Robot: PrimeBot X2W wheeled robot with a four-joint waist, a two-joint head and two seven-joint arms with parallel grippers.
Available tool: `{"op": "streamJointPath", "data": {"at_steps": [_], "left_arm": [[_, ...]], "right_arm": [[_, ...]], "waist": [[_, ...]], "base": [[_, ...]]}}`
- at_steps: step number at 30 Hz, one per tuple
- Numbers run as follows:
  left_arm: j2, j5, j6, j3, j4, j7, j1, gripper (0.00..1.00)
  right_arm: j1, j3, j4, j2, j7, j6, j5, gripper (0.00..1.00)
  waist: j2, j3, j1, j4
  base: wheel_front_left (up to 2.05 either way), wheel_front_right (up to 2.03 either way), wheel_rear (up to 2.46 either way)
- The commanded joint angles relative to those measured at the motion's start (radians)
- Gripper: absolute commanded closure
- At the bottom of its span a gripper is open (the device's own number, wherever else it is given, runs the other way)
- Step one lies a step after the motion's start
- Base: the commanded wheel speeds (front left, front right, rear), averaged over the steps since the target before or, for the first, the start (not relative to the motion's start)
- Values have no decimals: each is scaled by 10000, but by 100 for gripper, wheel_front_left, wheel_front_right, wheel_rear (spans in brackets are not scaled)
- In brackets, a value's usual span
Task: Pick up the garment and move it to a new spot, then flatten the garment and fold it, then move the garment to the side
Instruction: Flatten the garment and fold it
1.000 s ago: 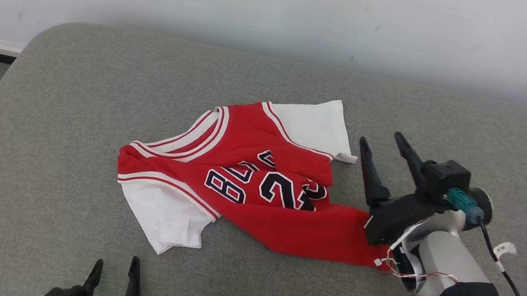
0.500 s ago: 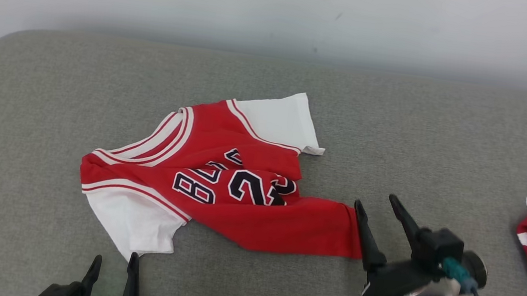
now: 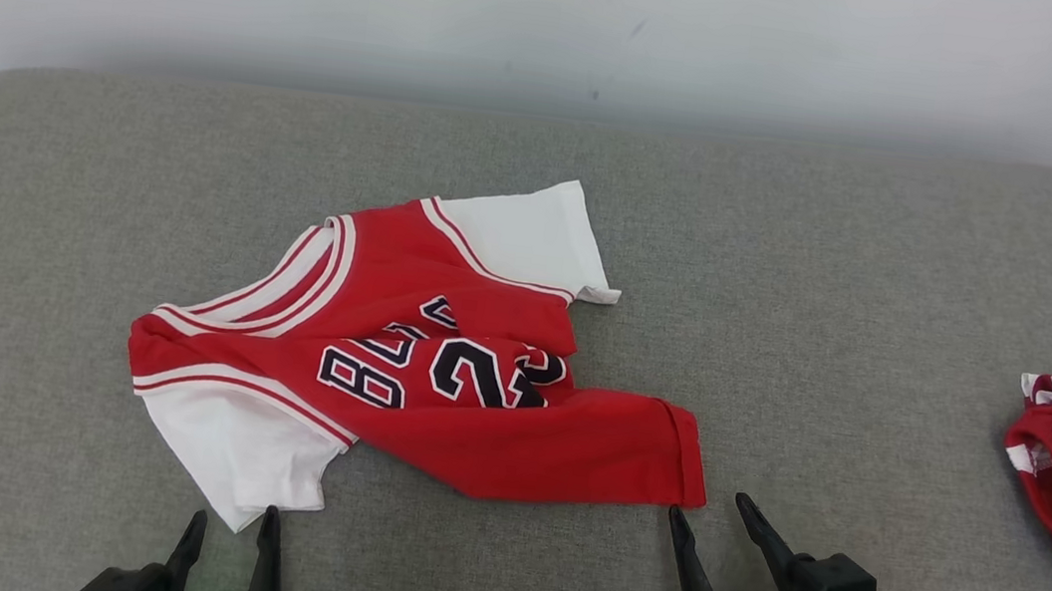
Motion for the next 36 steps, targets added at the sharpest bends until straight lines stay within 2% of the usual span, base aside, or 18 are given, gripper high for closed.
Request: {"op": "streamJointPath", "data": {"at_steps": [1,19,29,30,32,33,34,35,36], "left_arm": [[15,48,12,-35,4,-30,-80,0],[14,-49,111,-186,-5,-30,-310,0],[15,53,69,-208,-38,-30,-298,0],[15,58,72,-211,-40,-30,-288,0],[15,64,77,-213,-48,-30,-264,0],[15,64,74,-211,-52,-30,-260,0],[15,70,72,-215,-51,-30,-255,0],[14,76,72,-217,-55,-30,-246,0],[15,84,72,-206,-57,-30,-233,0]], "right_arm": [[-107,-27,136,55,0,8,-148,0],[-463,-1317,813,348,2,8,-1129,0],[-610,-1521,836,471,2,8,-1545,2],[-622,-1497,870,485,2,8,-1631,5],[-662,-1530,930,512,2,8,-1746,29],[-686,-1560,956,515,2,8,-1772,70],[-702,-1592,962,524,2,8,-1798,91],[-701,-1622,963,530,2,8,-1831,100],[-677,-1655,922,532,2,8,-1833,100]], "waist": [[-1,149,0,63],[-1,508,0,294],[-1,508,0,339],[-1,506,0,351],[-1,501,0,377],[-1,502,0,390],[-1,494,0,404],[-1,485,0,414],[-1,472,0,416]], "base": [[0,0,0],[0,0,0],[0,0,0],[0,0,0],[0,0,0],[0,0,0],[0,0,0],[0,0,0],[0,0,0]]}}
